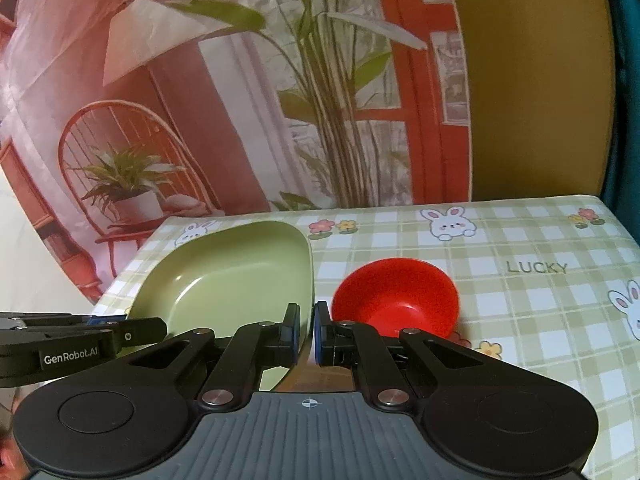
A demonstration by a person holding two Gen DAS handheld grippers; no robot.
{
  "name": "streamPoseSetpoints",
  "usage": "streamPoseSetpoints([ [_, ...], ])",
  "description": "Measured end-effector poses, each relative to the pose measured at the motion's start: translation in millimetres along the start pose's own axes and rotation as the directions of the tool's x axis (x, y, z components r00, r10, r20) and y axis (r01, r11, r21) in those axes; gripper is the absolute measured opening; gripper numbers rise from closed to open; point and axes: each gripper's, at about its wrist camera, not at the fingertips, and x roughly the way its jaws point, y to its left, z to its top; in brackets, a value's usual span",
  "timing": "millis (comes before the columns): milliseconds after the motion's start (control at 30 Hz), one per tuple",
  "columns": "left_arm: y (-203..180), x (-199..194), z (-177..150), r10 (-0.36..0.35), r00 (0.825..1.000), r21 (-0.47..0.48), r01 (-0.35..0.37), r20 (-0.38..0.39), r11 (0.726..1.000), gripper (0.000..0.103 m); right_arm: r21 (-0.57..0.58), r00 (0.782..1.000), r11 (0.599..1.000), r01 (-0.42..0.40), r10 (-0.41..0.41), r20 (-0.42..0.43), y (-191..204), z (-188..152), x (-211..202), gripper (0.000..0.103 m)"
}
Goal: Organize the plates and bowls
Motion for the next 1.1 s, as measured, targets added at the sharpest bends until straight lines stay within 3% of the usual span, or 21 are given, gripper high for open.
streamPoseSetpoints([
  [1100, -30.8, -14.5, -35.7, -0.085, 0.996, 0.073, 0.088, -0.042, 0.993, 0.015, 0.08, 0.998, 0.995, 0.065, -0.063, -0.026, -42.7, -46.2, -45.6, 0.007],
])
